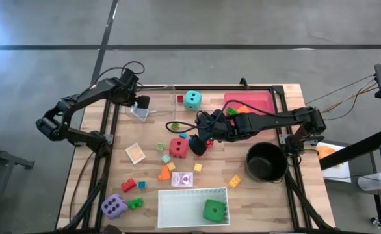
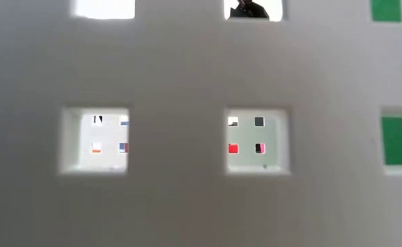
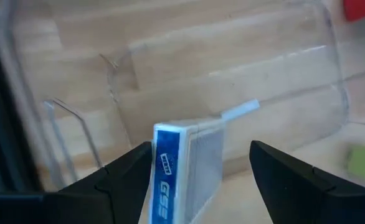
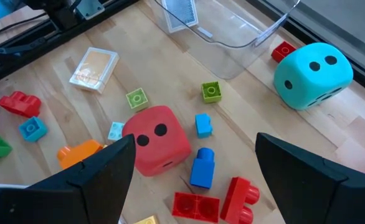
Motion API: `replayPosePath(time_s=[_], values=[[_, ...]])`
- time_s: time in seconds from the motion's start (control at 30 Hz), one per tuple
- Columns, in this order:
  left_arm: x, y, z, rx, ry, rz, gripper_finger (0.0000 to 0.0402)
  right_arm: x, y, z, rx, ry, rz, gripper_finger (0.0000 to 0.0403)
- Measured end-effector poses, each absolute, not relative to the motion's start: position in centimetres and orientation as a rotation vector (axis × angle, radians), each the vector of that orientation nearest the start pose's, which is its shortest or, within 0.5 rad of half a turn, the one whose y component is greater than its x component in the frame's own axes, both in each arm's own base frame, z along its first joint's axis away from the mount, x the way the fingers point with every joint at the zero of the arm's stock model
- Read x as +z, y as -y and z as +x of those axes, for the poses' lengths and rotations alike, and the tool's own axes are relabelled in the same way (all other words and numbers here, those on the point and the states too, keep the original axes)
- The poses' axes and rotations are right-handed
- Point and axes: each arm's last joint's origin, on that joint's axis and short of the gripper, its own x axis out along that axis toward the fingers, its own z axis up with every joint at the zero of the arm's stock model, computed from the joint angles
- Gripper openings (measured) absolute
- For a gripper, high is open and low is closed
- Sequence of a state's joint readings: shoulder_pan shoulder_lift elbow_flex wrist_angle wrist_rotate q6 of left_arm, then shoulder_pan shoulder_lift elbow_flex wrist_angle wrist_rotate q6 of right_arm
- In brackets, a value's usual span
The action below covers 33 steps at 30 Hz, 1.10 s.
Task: Pick & Place Toys
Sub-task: Put the blue deck of cards into the transparent bin, then put the red game piece into the red bin
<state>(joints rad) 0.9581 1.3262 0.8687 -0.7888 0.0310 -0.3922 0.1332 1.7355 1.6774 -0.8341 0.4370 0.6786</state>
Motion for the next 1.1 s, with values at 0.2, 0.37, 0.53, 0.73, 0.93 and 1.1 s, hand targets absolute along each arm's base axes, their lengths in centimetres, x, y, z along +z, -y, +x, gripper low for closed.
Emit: replayPosePath(time_s=[0.2, 0.37, 0.53, 0.73, 0.93, 1.1], values=[[21.4, -18.9, 13.4, 1.033, -0.997, -0.937, 0.0274, 33.7, -3.7, 36.9, -0.556, -0.717, 0.383, 0.0323], [21.4, -18.6, 13.2, 1.031, -1.03, -0.952, 0.0274, 33.7, -3.7, 36.9, -0.556, -0.717, 0.383, 0.0323], [22.4, -18.1, 13.4, 0.983, -1.107, -0.945, 0.0274, 33.7, -3.7, 36.9, -0.558, -0.716, 0.386, 0.0323], [25.4, -16.4, 14.6, 0.9, -1.106, -0.86, 0.0274, 33.7, -2.9, 36.9, -0.589, -0.704, 0.423, 0.0323], [28.8, -13.4, 15.7, 0.766, -1.009, -0.762, 0.0274, 33.6, -1.5, 37.1, -0.586, -0.715, 0.569, 0.0323], [30.7, -10.5, 15.6, 0.567, -0.914, -0.764, 0.0274, 33.1, 0.0, 37.4, -0.512, -0.781, 0.723, 0.0323]])
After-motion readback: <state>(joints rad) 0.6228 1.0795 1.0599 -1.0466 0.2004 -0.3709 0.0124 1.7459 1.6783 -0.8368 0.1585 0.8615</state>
